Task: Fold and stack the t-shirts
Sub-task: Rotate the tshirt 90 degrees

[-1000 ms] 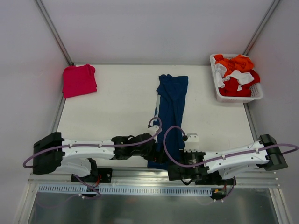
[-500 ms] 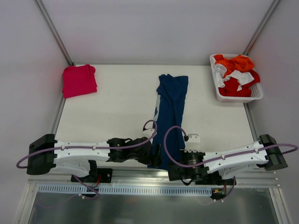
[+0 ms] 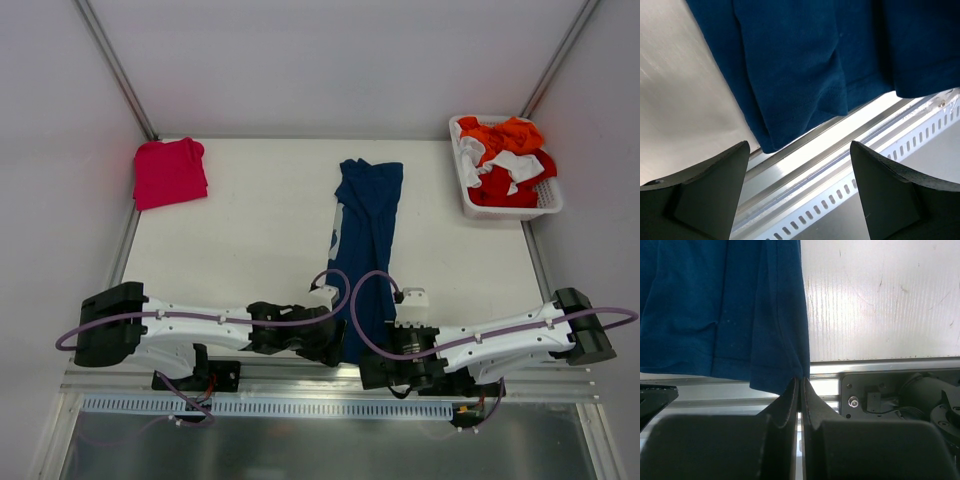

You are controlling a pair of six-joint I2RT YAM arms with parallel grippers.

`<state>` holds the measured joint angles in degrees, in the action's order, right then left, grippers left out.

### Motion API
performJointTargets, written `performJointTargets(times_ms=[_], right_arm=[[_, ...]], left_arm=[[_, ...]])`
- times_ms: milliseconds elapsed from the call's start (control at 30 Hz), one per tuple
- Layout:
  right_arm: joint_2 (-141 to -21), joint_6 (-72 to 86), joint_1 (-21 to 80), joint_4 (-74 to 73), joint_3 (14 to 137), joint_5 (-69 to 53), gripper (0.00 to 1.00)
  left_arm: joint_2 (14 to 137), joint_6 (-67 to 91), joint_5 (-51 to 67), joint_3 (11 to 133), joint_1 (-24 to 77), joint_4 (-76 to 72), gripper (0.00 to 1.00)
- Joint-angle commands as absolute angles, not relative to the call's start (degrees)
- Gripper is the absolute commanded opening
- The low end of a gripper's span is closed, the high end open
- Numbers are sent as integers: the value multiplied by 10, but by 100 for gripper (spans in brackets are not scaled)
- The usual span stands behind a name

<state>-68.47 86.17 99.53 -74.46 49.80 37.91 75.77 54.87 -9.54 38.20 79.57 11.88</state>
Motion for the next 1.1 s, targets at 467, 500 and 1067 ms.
performJointTargets(times_ms=[467, 500, 1067], right_arm=[[-686, 876, 1000, -850, 502, 379, 1], [-686, 876, 1000, -850, 502, 379, 1], [-688, 879, 1004, -851, 503, 379, 0]], left_arm=[[759, 548, -111, 413, 802, 88, 78], [765, 548, -109, 413, 802, 86, 78], [759, 548, -102, 398, 802, 69, 75]])
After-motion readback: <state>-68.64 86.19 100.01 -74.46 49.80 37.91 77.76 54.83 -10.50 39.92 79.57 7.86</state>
